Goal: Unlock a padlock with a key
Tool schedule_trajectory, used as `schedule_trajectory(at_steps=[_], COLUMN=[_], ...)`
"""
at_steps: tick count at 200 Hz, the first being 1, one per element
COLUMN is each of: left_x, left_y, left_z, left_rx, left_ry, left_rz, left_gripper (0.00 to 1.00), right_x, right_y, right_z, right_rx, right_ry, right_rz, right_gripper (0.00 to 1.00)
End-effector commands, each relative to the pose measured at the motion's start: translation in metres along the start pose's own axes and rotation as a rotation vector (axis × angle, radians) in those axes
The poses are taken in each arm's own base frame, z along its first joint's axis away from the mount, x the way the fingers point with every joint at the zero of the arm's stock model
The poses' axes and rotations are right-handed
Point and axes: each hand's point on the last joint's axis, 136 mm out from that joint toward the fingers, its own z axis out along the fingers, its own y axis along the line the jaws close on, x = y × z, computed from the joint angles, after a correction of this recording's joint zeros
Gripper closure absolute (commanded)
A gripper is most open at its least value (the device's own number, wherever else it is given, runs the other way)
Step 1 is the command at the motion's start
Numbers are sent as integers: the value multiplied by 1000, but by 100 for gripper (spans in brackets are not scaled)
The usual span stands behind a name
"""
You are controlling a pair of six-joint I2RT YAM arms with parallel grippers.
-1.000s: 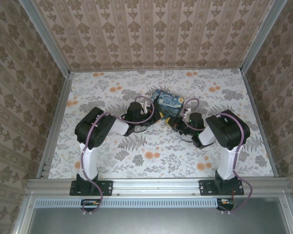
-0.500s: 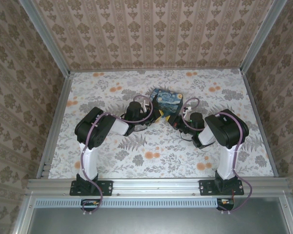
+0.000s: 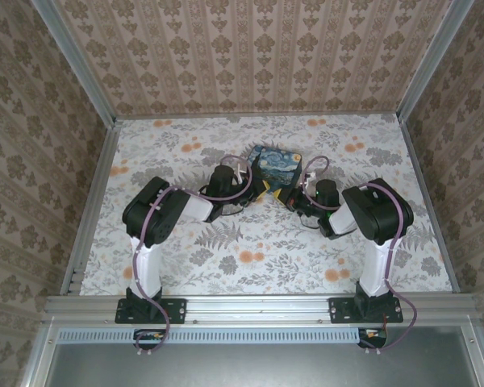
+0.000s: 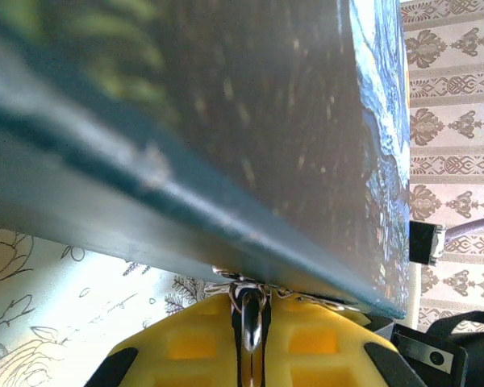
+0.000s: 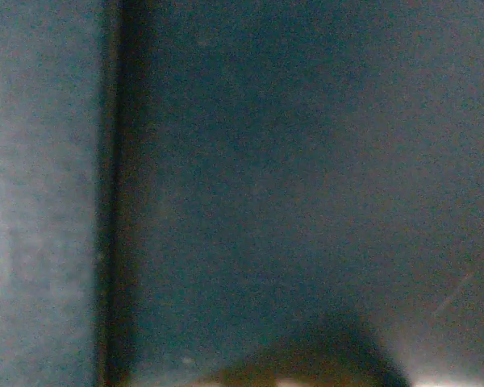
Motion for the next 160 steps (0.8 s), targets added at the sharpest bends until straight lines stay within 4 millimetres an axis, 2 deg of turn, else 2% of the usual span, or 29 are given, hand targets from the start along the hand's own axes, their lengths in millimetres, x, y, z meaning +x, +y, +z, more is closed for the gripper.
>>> schedule_trajectory(at_steps=[1,26,37,73,95,136,160], left_x=[57,58,59,60,60,59,58], left_y=[-13,-14,-15,-16,-17,-19,-19], left_z=[2,2,2,2,1,2,2], left_rx=[25,29,31,33,40,51,53], left_ry=[239,253,258,261,256,253,249], left_rz=[-32,-47,-46,-37,-38,-42,-39], left_gripper=[100,100,100,100,100,100,100], right_x=[-17,-20,-24,-34,-32,-31,-32], right_y=[42,34,37,53,55,47,40], right_z=[9,6,6,13,16,14,11], right_rx=[-106,-42,-58,-176,-184,-162,-134], right_ry=[-18,-39,-54,-71,-56,-55,-50], right_rz=[-168,-231,-215,-22,60,141,87], right_gripper=[100,100,100,100,100,100,100])
